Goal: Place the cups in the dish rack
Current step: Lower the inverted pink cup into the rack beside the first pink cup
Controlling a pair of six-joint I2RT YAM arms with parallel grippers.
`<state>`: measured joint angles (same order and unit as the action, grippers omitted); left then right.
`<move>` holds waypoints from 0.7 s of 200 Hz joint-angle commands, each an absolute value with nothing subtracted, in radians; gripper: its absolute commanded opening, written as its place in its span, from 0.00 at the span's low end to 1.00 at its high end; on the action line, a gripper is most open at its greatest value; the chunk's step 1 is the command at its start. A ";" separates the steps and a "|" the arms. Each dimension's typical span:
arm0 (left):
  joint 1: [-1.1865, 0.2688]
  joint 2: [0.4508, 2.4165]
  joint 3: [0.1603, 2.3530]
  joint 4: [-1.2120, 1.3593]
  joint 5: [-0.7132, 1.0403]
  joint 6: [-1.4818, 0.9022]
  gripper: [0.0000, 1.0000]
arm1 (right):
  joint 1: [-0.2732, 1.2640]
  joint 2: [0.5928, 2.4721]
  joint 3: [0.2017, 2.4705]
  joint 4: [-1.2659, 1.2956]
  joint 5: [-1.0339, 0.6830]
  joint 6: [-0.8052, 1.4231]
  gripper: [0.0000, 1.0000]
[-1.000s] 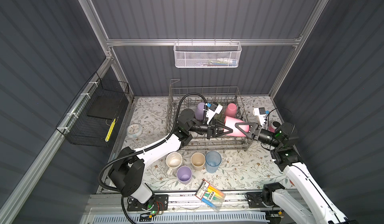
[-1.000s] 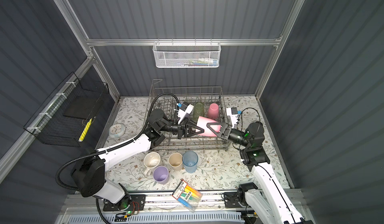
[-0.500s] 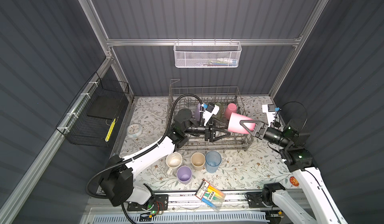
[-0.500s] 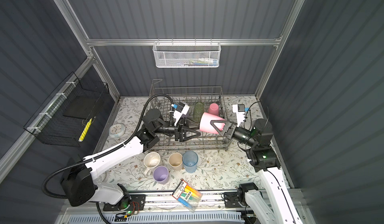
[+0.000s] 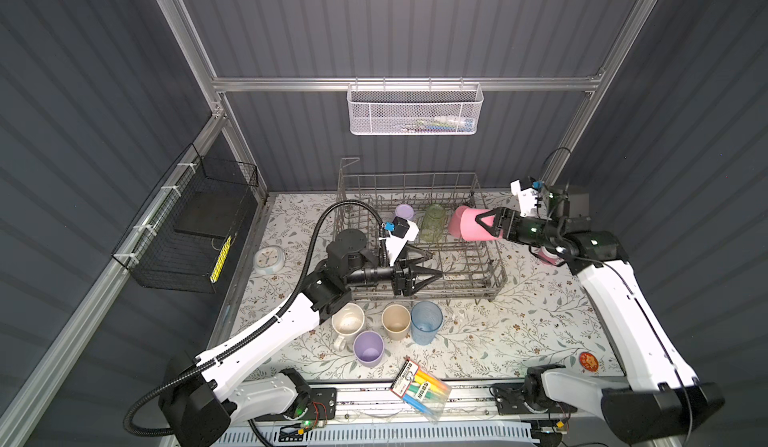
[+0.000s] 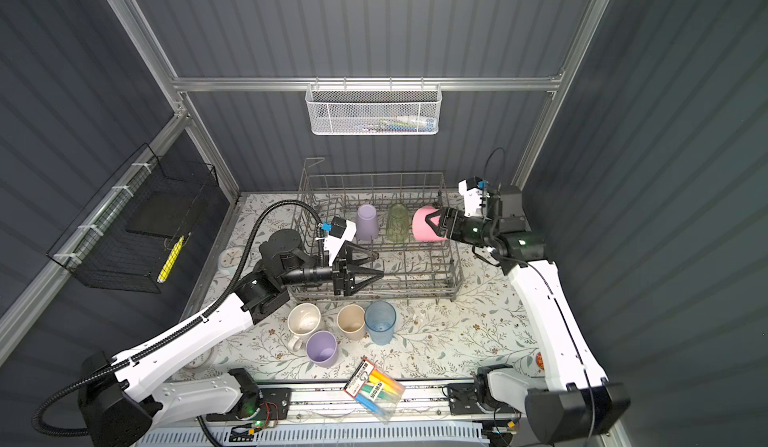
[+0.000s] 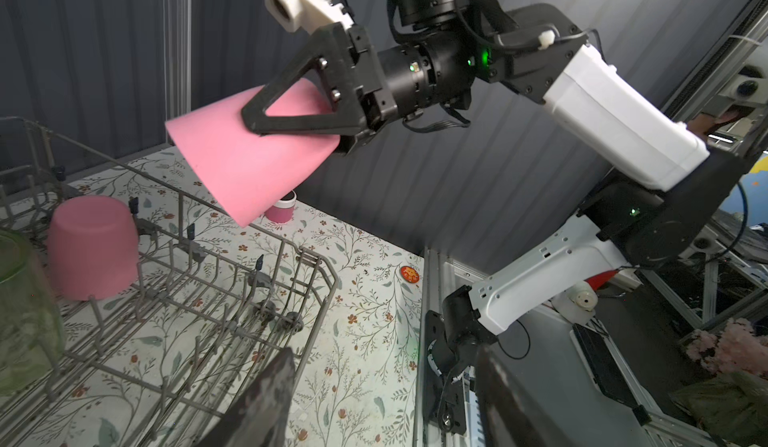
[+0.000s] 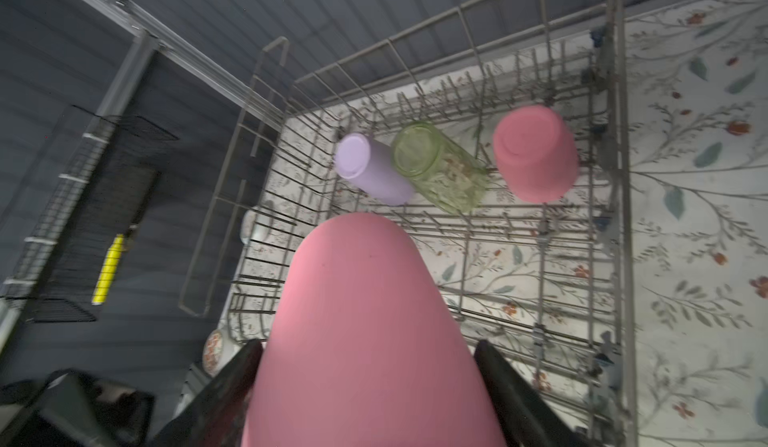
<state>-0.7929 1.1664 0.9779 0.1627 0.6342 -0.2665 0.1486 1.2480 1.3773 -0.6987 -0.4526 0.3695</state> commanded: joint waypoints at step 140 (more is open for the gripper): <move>-0.793 1.131 0.951 0.070 0.598 -0.161 0.67 | 0.250 1.692 1.690 -0.925 -0.019 0.156 0.46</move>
